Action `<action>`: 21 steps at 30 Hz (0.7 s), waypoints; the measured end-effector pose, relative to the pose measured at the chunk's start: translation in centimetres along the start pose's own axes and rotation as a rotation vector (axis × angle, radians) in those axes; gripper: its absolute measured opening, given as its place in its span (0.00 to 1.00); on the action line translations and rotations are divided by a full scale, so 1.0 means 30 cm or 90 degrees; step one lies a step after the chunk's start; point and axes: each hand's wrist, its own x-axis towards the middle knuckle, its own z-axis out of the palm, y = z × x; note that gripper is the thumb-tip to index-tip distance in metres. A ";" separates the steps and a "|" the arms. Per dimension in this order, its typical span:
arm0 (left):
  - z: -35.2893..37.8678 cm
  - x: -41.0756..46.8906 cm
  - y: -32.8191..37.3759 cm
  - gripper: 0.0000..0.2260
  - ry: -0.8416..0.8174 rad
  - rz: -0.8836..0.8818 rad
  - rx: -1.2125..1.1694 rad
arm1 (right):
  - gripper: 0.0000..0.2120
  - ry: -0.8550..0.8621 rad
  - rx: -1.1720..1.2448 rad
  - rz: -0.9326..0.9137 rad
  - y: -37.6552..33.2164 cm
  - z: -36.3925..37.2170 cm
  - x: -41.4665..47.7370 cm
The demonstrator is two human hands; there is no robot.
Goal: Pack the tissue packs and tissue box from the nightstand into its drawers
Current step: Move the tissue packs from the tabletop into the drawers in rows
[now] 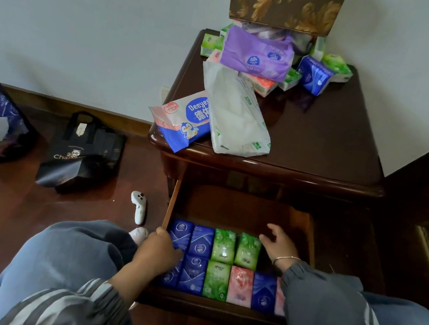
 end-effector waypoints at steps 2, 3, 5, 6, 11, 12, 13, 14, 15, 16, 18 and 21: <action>0.001 -0.001 0.003 0.20 -0.001 -0.003 -0.001 | 0.23 -0.063 -0.003 0.000 0.009 0.027 -0.019; 0.003 -0.001 0.003 0.20 0.001 -0.004 -0.002 | 0.23 -0.094 0.000 -0.009 0.008 0.045 -0.030; 0.005 0.002 0.002 0.20 0.002 -0.004 0.001 | 0.22 -0.127 -0.003 -0.031 0.000 0.081 -0.048; 0.005 0.004 0.000 0.20 -0.001 -0.006 0.002 | 0.22 -0.127 -0.005 -0.036 -0.007 0.094 -0.054; 0.012 0.022 -0.009 0.21 -0.015 -0.007 -0.015 | 0.29 -0.182 -0.025 -0.027 -0.022 0.085 -0.062; 0.014 0.024 -0.008 0.21 -0.015 -0.008 -0.017 | 0.31 -0.201 -0.022 -0.026 -0.022 0.075 -0.063; 0.017 0.025 -0.007 0.21 -0.012 -0.007 -0.016 | 0.33 -0.214 -0.020 -0.025 -0.022 0.065 -0.067; 0.019 0.025 -0.007 0.21 -0.008 -0.005 -0.013 | 0.34 -0.218 -0.023 -0.023 -0.023 0.054 -0.071; 0.023 0.029 -0.007 0.21 -0.002 -0.003 -0.010 | 0.34 -0.210 -0.031 -0.019 -0.025 0.042 -0.073; 0.024 0.026 -0.008 0.20 0.004 -0.002 -0.008 | 0.33 -0.195 -0.040 -0.014 -0.031 0.024 -0.080; 0.029 0.021 -0.014 0.19 0.013 -0.002 -0.015 | 0.30 -0.183 -0.085 -0.025 -0.048 -0.020 -0.096; 0.026 -0.014 -0.021 0.17 0.035 0.008 -0.029 | 0.23 -0.209 -0.208 -0.095 -0.094 -0.140 -0.174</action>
